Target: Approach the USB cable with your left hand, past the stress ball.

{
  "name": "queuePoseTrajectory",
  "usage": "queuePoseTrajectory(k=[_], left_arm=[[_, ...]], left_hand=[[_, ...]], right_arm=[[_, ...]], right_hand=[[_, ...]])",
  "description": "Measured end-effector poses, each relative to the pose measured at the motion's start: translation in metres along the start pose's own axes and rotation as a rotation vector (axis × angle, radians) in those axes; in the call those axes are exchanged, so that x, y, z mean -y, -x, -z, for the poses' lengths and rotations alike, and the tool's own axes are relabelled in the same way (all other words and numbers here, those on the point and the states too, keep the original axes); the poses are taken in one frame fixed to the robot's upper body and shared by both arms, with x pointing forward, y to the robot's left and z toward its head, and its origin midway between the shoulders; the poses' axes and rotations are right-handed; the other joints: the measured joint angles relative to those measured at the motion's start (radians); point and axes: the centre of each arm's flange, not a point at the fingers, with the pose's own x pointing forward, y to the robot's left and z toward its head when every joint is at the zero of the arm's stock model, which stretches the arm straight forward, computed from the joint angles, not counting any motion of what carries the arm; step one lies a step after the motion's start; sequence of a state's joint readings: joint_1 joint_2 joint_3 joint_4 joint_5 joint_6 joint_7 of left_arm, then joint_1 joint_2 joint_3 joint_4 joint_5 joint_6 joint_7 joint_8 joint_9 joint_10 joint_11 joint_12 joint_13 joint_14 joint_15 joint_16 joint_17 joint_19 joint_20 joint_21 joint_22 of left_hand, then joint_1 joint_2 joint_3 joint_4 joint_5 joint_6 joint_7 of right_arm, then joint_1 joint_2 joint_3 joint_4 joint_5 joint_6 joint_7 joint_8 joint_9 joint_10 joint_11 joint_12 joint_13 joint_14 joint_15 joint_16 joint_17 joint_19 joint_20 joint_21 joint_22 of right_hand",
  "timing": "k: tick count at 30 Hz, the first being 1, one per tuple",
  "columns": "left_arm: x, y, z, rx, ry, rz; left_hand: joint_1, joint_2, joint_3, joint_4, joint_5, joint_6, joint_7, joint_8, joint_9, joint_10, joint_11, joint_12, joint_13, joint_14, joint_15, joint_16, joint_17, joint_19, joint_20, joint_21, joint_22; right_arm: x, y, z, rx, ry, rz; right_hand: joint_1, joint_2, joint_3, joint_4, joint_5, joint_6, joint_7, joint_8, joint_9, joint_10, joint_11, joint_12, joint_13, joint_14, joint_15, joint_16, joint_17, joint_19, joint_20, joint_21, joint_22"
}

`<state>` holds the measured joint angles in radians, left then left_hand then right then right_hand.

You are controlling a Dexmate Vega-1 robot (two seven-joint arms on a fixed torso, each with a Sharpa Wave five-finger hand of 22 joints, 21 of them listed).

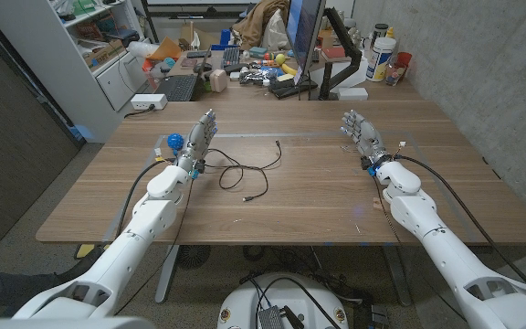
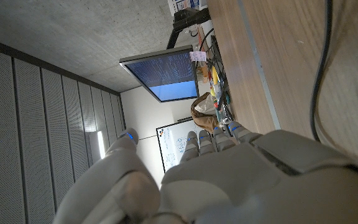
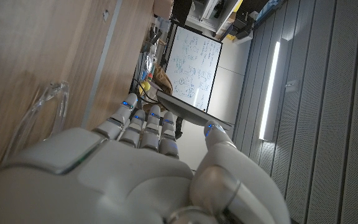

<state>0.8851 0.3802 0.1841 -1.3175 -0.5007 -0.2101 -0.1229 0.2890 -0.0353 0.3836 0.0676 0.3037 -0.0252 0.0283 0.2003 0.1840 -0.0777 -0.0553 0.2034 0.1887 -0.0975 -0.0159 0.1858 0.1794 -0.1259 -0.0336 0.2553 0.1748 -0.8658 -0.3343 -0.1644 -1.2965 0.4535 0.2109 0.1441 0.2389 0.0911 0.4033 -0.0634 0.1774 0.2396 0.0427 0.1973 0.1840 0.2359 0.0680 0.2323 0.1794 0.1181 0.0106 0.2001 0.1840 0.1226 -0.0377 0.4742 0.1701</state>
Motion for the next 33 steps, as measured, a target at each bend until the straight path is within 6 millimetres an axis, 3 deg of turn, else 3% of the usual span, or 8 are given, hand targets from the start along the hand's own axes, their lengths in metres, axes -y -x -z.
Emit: queuePoseTrajectory(k=[33], left_arm=[[0.002,0.009,-0.014,0.035,-0.029,0.007]], left_hand=[[0.009,0.009,0.0,0.0,0.0,0.004,-0.004,0.0,0.0,0.008,-0.007,0.0,0.0,0.0,0.0,0.0,0.0,0.0,0.0,-0.008,0.0]], right_arm=[[0.003,-0.005,0.004,-0.003,-0.008,-0.003]], right_hand=[[0.0,0.0,-0.004,-0.004,0.0,0.0,0.0,0.0,0.005,0.004,-0.004,0.0,0.0,0.0,0.0,0.0,0.0,0.0,0.0,-0.016,0.005]])
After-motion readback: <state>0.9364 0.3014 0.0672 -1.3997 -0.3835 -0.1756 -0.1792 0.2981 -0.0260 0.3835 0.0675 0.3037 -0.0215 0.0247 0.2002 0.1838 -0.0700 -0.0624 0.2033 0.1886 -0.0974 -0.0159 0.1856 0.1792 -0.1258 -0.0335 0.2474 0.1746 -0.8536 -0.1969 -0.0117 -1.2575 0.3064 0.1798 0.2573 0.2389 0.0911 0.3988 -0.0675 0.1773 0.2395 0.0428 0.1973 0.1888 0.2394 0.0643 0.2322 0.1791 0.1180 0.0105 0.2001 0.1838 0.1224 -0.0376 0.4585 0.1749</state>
